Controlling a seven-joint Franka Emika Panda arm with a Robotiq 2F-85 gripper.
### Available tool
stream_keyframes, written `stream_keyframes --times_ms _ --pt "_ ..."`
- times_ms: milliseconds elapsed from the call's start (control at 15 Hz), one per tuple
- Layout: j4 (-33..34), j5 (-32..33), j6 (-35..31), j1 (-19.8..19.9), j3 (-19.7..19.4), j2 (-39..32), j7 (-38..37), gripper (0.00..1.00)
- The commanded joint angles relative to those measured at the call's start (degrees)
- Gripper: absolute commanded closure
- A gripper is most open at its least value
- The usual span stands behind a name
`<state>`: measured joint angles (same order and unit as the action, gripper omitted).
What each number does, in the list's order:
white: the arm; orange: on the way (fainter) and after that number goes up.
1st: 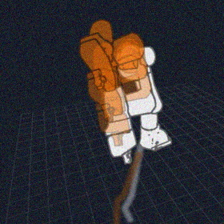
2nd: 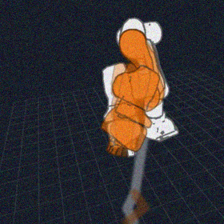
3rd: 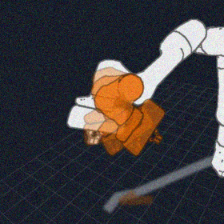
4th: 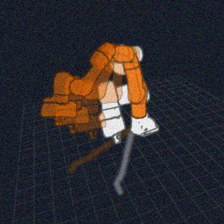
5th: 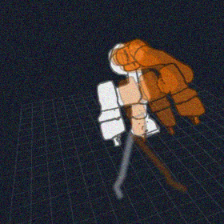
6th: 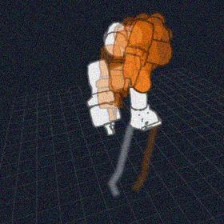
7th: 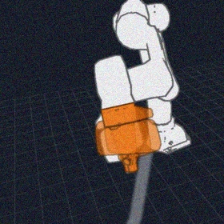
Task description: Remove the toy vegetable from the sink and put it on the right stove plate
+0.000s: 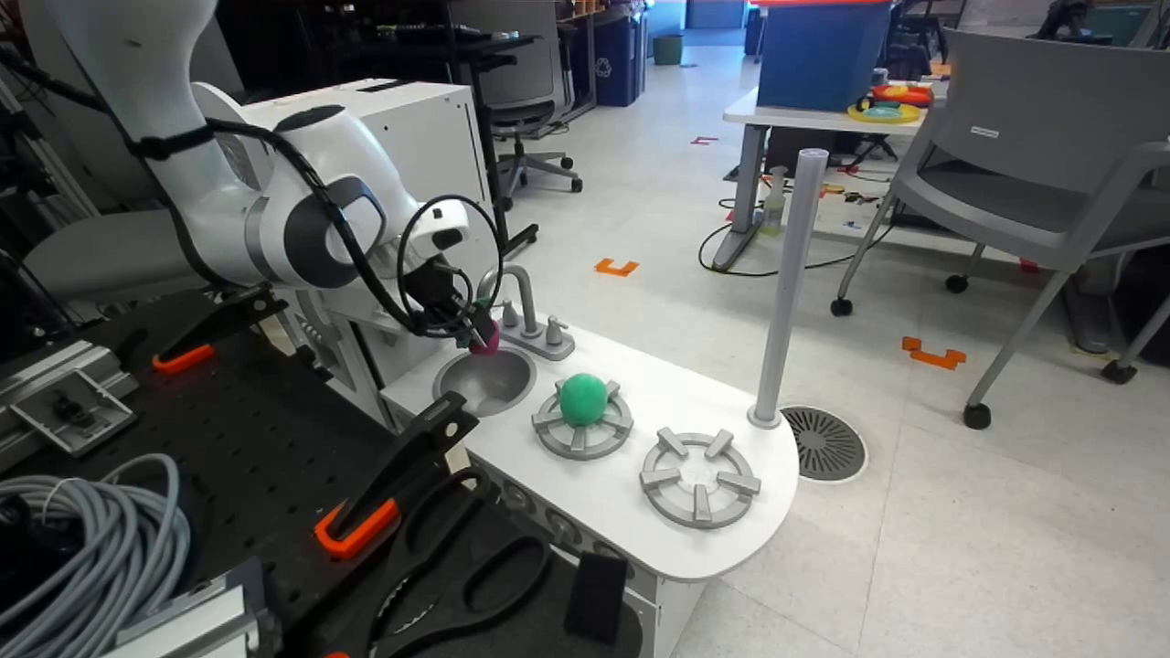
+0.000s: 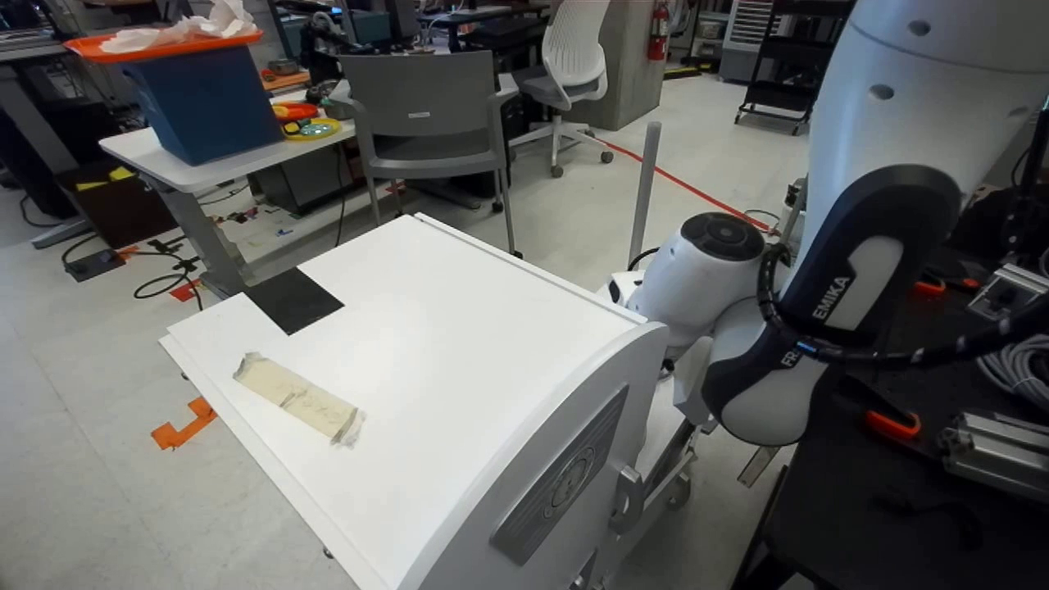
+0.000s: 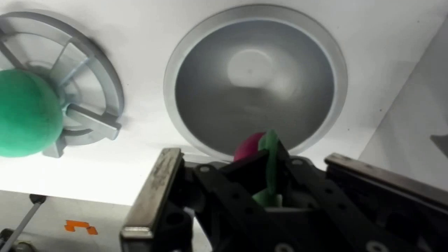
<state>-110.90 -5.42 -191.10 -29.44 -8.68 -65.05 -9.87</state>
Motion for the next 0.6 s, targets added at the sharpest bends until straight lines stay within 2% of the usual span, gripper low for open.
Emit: stream_keyframes --times_ms 0,67,200,533 --pt "-12.45 -6.08 -2.34 -0.83 -0.71 10.43 -1.68 1.00" --pt "-14.60 -7.84 -1.81 -0.44 -0.95 12.60 -2.16 1.00" --pt "-18.98 -10.37 3.29 1.41 -0.96 19.13 -3.06 1.00" --pt "-24.85 -9.34 17.21 13.37 3.04 35.12 -4.16 1.00"
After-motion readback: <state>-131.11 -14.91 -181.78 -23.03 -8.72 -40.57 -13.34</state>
